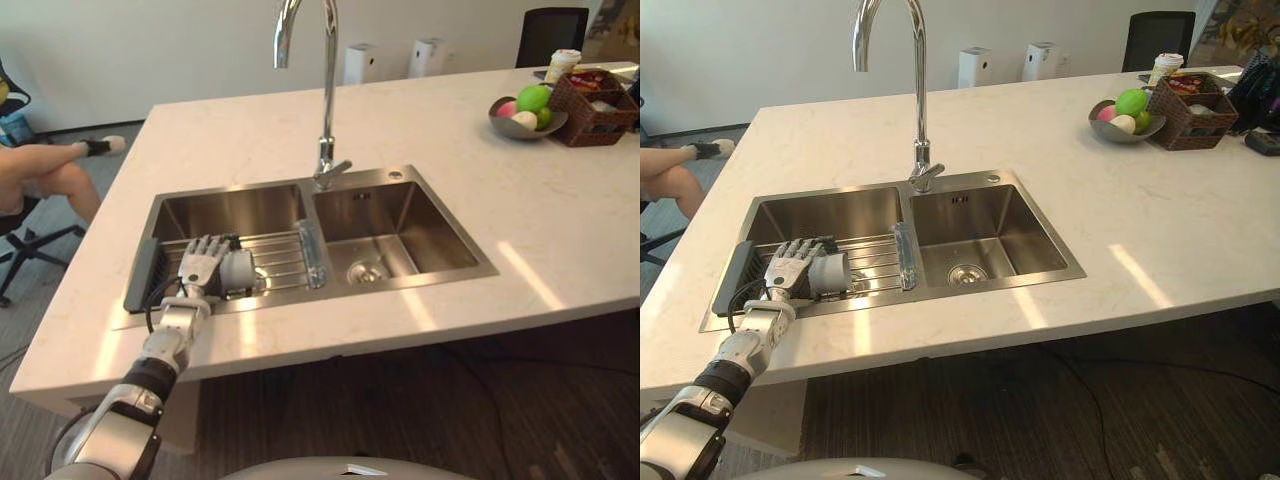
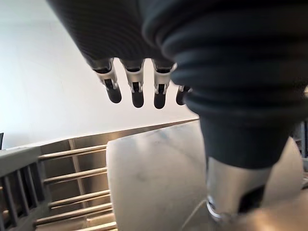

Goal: Walk over to the sink, pick up the cup, carry it to the dishwasher, place the cup inside the dishwasher, then close the dishwasher door

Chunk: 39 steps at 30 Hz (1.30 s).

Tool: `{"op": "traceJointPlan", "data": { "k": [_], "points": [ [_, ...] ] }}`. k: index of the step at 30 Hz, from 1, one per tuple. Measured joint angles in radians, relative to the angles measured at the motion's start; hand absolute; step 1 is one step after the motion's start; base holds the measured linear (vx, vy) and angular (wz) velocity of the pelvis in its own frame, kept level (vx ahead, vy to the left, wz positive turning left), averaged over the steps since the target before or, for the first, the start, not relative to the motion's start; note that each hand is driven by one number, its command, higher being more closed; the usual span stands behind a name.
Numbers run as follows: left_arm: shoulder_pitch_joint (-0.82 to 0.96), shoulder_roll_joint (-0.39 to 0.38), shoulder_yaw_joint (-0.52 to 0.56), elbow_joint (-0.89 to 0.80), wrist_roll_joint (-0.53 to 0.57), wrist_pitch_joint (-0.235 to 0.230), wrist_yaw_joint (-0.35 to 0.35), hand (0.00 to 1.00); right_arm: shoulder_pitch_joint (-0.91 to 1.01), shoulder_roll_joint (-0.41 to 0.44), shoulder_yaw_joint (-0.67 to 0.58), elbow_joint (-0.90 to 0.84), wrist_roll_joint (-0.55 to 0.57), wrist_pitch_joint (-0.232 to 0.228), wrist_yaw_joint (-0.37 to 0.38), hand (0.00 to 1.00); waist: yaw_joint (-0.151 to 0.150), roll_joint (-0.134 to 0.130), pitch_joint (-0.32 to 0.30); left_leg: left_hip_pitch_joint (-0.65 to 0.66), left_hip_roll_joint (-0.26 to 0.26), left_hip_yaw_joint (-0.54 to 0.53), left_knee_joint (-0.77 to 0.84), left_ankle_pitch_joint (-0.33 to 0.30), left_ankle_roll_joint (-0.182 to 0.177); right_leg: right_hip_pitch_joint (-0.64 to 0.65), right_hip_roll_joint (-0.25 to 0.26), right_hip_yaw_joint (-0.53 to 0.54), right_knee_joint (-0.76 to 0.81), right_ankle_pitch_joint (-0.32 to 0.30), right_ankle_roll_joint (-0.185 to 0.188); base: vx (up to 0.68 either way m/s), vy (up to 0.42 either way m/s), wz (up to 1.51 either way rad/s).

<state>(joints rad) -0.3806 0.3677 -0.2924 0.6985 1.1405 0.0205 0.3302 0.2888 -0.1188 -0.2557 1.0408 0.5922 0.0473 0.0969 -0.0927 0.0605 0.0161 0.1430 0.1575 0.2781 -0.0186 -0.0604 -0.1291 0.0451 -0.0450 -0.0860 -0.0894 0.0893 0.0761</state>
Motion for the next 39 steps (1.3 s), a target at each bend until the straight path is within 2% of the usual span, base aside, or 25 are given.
{"op": "traceJointPlan", "data": {
  "k": [5,11,15,22,26,29,34,35,39],
  "points": [
    [-0.018,0.011,-0.033,0.017,-0.020,-0.041,-0.076,0.00,0.000,-0.003,-0.001,0.001,0.010,0.000,-0.013,0.00,0.004,0.008,0.002,0.006,0.000,0.010,0.000,-0.005,0.002,0.001,0.000,0.017,0.000,0.000,0.002,-0.01,-0.001,-0.07],
    [-0.032,0.015,-0.064,0.035,-0.054,-0.046,-0.131,0.00,-0.002,-0.007,0.003,0.005,0.037,0.004,-0.015,0.00,0.002,0.014,0.003,0.015,-0.003,0.019,0.000,-0.011,0.002,0.007,-0.001,0.021,0.000,-0.006,0.010,0.00,0.001,-0.02],
    [-0.033,0.018,-0.064,0.036,-0.073,-0.060,-0.144,0.00,-0.002,-0.008,0.007,0.005,0.040,0.004,-0.020,0.00,0.003,0.014,0.003,0.015,-0.003,0.022,0.000,-0.014,0.000,0.007,-0.001,0.024,0.000,-0.007,0.011,0.00,0.000,0.00],
    [-0.040,0.021,-0.070,0.030,-0.234,-0.062,-0.245,0.00,-0.003,-0.009,0.016,0.006,0.040,0.000,-0.043,0.00,0.002,0.014,0.004,0.019,-0.003,0.031,0.001,-0.022,-0.001,0.002,0.001,0.044,0.000,-0.007,0.012,0.00,-0.003,-0.06],
    [-0.061,0.021,-0.078,0.026,-0.324,-0.064,-0.349,0.00,-0.007,-0.009,0.016,0.006,0.040,0.000,-0.042,0.00,-0.003,0.016,0.005,0.020,-0.004,0.048,0.001,-0.025,-0.002,-0.007,0.003,0.054,0.000,-0.006,0.012,0.01,0.000,-0.12],
    [-0.061,0.020,-0.080,0.018,-0.344,-0.064,-0.380,0.00,-0.009,-0.009,0.016,0.006,0.038,-0.001,-0.042,0.00,-0.010,0.016,0.005,0.031,-0.003,0.057,0.002,-0.031,0.000,-0.003,0.006,0.063,0.000,-0.005,0.009,0.02,0.001,-0.09],
    [-0.061,0.014,-0.082,0.015,-0.374,-0.061,-0.389,0.00,-0.009,-0.010,0.019,0.006,0.029,-0.006,-0.042,0.00,-0.010,0.016,0.006,0.036,-0.003,0.059,0.018,-0.044,0.001,0.008,0.005,0.070,0.000,-0.007,0.013,0.00,0.001,-0.01],
    [-0.061,0.014,-0.082,0.015,-0.373,-0.060,-0.389,1.00,-0.009,-0.010,0.020,0.006,0.029,-0.008,-0.042,0.00,-0.010,0.016,0.006,0.036,-0.003,0.059,0.018,-0.045,0.000,0.008,0.005,0.070,0.000,-0.007,0.013,0.00,0.000,0.00],
    [-0.061,0.009,-0.082,0.015,-0.373,-0.057,-0.386,1.00,-0.009,-0.012,0.031,0.006,0.029,-0.019,-0.041,0.00,-0.010,0.016,0.008,0.035,-0.002,0.059,0.018,-0.048,-0.003,0.008,0.005,0.070,0.000,-0.012,0.016,-0.01,-0.005,0.00]
  ]
}}
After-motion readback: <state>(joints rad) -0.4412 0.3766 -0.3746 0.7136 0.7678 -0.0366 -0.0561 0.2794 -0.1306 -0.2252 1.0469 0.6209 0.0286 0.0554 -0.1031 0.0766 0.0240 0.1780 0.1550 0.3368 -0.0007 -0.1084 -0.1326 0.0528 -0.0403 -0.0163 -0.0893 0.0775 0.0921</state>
